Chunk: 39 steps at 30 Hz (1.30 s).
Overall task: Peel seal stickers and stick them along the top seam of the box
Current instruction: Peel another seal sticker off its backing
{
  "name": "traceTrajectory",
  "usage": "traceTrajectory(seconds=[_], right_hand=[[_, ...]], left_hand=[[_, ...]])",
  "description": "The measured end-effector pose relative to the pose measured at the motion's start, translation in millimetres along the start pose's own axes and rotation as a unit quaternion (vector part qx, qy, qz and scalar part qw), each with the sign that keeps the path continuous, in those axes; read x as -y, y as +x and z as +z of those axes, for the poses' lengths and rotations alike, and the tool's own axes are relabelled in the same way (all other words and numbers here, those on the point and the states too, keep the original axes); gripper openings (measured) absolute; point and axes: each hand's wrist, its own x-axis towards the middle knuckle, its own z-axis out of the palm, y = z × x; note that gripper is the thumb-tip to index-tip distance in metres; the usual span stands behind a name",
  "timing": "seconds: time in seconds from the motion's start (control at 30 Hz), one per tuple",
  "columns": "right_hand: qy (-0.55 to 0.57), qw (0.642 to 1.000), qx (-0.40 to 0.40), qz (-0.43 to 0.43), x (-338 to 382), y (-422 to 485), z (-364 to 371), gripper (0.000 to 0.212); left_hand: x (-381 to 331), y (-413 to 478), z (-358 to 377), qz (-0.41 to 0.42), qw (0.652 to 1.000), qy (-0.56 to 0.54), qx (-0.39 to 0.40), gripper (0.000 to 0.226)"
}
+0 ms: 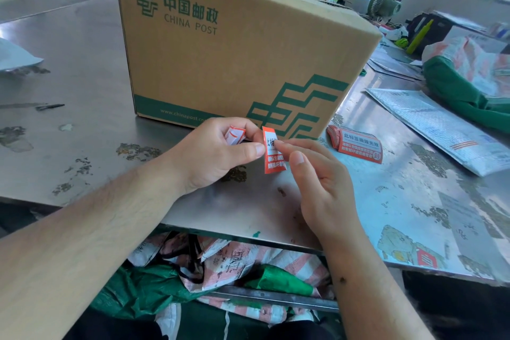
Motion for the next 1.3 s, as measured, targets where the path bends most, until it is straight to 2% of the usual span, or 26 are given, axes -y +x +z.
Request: traceTrajectory(seconds=[0.37,0.43,0.53,0.67,0.83,1.07,1.17,1.3], right_hand=[[-0.001,0.999,0.028,-0.042,1.9,-1.2,2.8,0.033],[-0.011,0.998,0.034,-0.050,1.5,-1.1,4.2,0.036],[-0.021,0.997,0.039,-0.057,0.3,-0.8,5.0,0.040],[-0.044,0.998,0.016,-0.050,0.5,-0.8,4.8,0.039],[-0.039,0.998,0.005,-0.048,0.5,-0.6,5.1,0.038],[-0.028,0.998,0.016,-0.050,1.7,-0.2,3.3,0.040],[-0.029,0.997,0.026,-0.061,1.6,-0.5,3.8,0.038],[-0.026,0.996,0.039,-0.071,1.3,0.1,3.1,0.037]], left_hand=[[0.5,1.7,1.0,0.004,1.000,0.018,0.000,0.022],[0.1,1.6,1.0,0.006,0.999,0.036,-0.001,0.015],[0.0,1.9,1.8,0.010,0.999,0.044,-0.010,0.016],[1.3,1.4,1.1,0.018,0.999,0.028,-0.038,0.009],[0.0,0.3,0.8,0.021,0.999,0.025,-0.036,0.007],[-2.7,0.0,2.6,0.014,0.999,0.045,-0.003,0.012],[-2.1,1.4,3.2,0.007,0.998,0.064,0.002,0.005],[-1.8,1.9,4.3,0.008,0.997,0.083,-0.007,0.015]])
